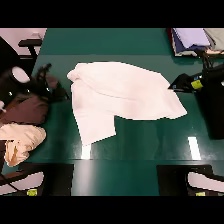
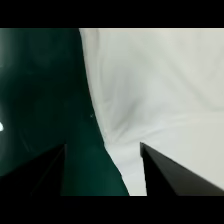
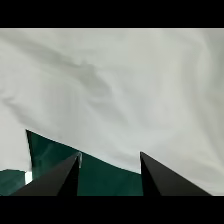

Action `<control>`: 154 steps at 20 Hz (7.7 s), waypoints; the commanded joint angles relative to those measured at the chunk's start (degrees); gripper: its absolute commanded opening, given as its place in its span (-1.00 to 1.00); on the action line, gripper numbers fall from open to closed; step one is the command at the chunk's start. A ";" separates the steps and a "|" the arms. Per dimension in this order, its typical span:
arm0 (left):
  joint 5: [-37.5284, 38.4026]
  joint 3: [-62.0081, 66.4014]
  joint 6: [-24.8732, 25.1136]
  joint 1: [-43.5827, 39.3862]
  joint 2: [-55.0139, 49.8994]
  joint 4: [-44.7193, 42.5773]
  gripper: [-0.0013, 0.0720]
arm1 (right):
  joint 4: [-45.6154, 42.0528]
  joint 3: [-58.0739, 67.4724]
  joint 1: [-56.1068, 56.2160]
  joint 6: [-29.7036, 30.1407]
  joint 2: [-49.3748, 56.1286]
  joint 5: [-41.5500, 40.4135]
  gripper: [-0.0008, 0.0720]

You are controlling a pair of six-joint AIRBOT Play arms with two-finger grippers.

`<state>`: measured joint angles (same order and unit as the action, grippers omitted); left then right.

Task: Fold the shirts.

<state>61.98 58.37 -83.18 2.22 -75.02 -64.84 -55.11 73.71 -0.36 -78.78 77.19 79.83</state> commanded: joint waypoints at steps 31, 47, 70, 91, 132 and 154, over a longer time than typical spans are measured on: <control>-11.37 -2.80 4.17 -6.29 1.40 13.84 -0.89 | 3.93 -28.00 -16.85 3.96 1.29 -19.23 -0.22; -8.00 37.77 4.94 -6.29 32.00 10.80 -0.90 | -3.48 19.28 -11.50 4.83 -29.88 -10.54 -0.94; 0.70 24.13 -4.90 -6.29 -3.80 -5.60 -0.90 | -16.57 18.64 -0.66 -3.26 9.09 5.73 -0.94; 12.11 19.08 2.51 -3.48 -17.94 0.11 -0.89 | -17.92 5.53 2.12 -3.26 10.16 -5.62 -0.94; 4.96 -32.13 -4.35 -3.54 31.17 12.07 -0.90 | -15.61 -20.65 -22.47 -1.86 -15.54 5.51 0.66; 19.19 -30.40 -9.38 -3.54 45.57 4.28 -0.91 | -20.52 -35.19 -12.85 -1.95 -20.79 3.69 -0.94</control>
<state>74.11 27.92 -88.68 -1.32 -35.40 -57.06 -73.56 36.82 -15.42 -80.64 61.34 77.71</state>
